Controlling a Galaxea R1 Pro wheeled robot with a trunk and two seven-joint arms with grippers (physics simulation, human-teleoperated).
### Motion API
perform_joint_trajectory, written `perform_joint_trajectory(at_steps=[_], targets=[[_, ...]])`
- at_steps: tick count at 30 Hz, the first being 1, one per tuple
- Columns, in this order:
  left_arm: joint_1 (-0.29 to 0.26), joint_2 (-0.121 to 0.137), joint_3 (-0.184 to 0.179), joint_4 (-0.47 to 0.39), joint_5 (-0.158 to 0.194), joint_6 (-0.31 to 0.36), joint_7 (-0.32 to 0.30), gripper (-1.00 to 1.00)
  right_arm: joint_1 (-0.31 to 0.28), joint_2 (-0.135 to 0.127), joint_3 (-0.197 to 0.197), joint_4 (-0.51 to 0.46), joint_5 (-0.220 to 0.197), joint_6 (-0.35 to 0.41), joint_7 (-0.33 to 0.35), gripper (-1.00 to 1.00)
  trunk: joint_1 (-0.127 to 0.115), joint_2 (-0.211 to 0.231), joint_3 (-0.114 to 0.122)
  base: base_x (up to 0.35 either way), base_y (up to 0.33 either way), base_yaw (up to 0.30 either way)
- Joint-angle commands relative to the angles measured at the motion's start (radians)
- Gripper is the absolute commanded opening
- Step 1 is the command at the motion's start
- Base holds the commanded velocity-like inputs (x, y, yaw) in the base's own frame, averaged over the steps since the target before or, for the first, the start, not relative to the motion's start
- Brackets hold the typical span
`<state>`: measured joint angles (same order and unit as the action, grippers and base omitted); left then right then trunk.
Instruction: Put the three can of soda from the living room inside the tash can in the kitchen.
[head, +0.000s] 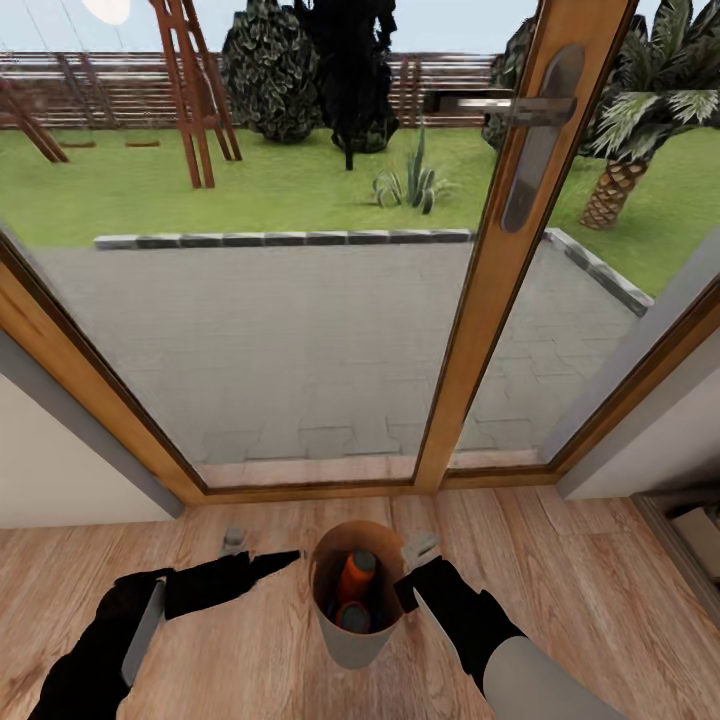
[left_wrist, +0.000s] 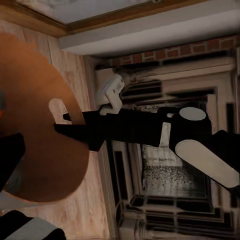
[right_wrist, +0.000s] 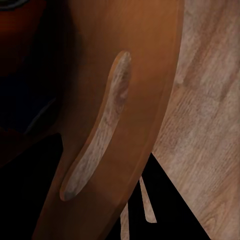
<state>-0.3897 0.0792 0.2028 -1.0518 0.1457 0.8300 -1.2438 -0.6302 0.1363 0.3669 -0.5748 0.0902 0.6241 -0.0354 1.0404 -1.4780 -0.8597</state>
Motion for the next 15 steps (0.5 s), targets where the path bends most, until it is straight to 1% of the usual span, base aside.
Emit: perform_joint_trajectory(at_steps=[1,3,5,6,8,9,10,11,14,15], targets=[[0.000,0.017,0.007,0.001,0.000,0.000,-0.013,1.00,0.000,0.000,0.000,0.000,-0.009,-0.001,0.009,-1.00,0.000,0.000,0.000,0.000,0.000,0.000],[0.000,0.070,0.048,0.013,0.000,-0.001,-0.061,1.00,0.000,0.000,0.000,0.000,-0.009,-0.001,0.009,-1.00,0.000,0.000,0.000,0.000,0.000,0.000],[0.000,0.094,0.071,0.023,-0.001,-0.001,-0.082,1.00,0.000,0.000,0.000,0.000,-0.009,-0.001,0.009,-1.00,0.000,0.000,0.000,0.000,0.000,0.000],[0.000,0.117,0.089,0.034,-0.001,-0.002,-0.096,1.00,0.000,0.000,0.000,0.000,-0.009,-0.001,0.009,-1.00,0.000,0.000,0.000,0.000,0.000,0.000],[0.000,0.164,0.108,0.067,-0.002,-0.008,-0.110,1.00,0.000,0.000,0.000,0.000,-0.009,-0.001,0.009,-1.00,0.000,0.000,0.000,0.000,0.000,0.000],[0.000,0.174,0.110,0.079,-0.003,-0.016,-0.112,1.00,0.000,0.000,0.000,0.000,-0.009,-0.001,0.009,-1.00,0.000,0.000,0.000,0.000,0.000,0.000],[0.000,0.189,0.114,0.106,-0.004,-0.051,-0.115,1.00,0.000,0.000,0.000,0.000,-0.009,-0.001,0.009,-1.00,0.000,0.000,0.000,0.000,0.000,0.000],[0.000,0.194,0.116,0.120,-0.004,-0.074,-0.115,1.00,0.000,0.000,0.000,0.000,-0.009,-0.001,0.009,-1.00,0.000,0.000,0.000,0.000,0.000,0.000],[0.000,0.211,0.120,0.233,-0.006,-0.220,-0.118,1.00,0.000,0.000,0.000,-0.001,-0.009,-0.001,0.010,-1.00,0.000,0.000,0.000,0.000,0.000,0.000],[0.000,0.212,0.120,0.253,-0.006,-0.247,-0.118,1.00,0.000,0.000,0.000,-0.001,-0.009,-0.001,0.010,-1.00,0.000,0.000,0.000,0.000,0.000,0.000]])
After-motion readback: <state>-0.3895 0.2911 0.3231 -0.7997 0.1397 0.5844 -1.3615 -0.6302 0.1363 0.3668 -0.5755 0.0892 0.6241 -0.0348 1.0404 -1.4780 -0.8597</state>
